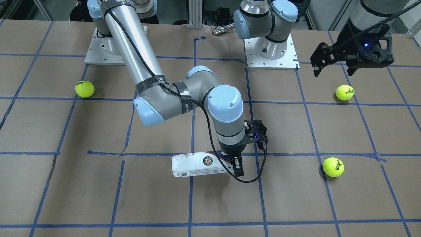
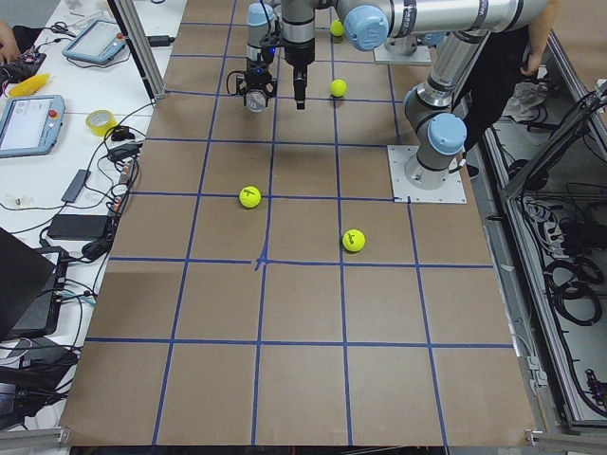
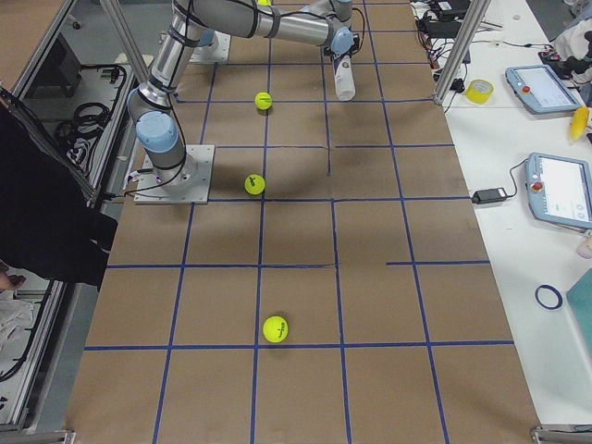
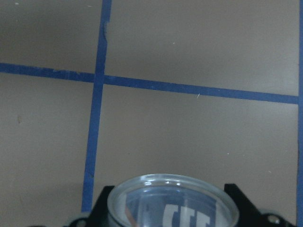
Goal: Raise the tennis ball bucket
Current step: 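Carry the can with the right gripper toward the table center and lay it down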
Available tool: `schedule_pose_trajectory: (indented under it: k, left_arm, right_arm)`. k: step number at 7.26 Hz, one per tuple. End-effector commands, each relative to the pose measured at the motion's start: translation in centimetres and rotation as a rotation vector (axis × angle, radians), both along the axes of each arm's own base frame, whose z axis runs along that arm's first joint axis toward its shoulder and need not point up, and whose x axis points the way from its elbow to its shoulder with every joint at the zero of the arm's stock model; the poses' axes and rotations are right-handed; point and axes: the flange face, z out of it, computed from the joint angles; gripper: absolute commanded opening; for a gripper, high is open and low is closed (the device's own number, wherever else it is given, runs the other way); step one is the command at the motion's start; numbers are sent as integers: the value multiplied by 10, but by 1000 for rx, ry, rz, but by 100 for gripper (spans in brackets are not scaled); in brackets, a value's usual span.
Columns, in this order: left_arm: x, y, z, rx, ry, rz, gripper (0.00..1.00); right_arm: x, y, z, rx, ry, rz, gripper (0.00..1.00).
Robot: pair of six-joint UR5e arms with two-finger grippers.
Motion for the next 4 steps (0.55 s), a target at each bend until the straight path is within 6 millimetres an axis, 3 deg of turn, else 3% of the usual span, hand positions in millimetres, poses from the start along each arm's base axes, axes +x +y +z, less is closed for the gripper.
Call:
schedule_pose_trajectory:
  k: [1,2,3,4]
  left_arm:
    - [4,0,-1,2,0,4,100]
    - [4,0,-2,4,0,4,100]
    - [4,0,-2,4,2,5,100]
    - [3,0,-3,5,4,4,100]
  right_arm:
    - [-5,11,-19,-5,-18,3,55]
    - [-5,12,-19,-5,-16,6,58]
    - [-6,13,-23,3,-13,3,71]
    - [-6,14,-24,6,-9,2,98]
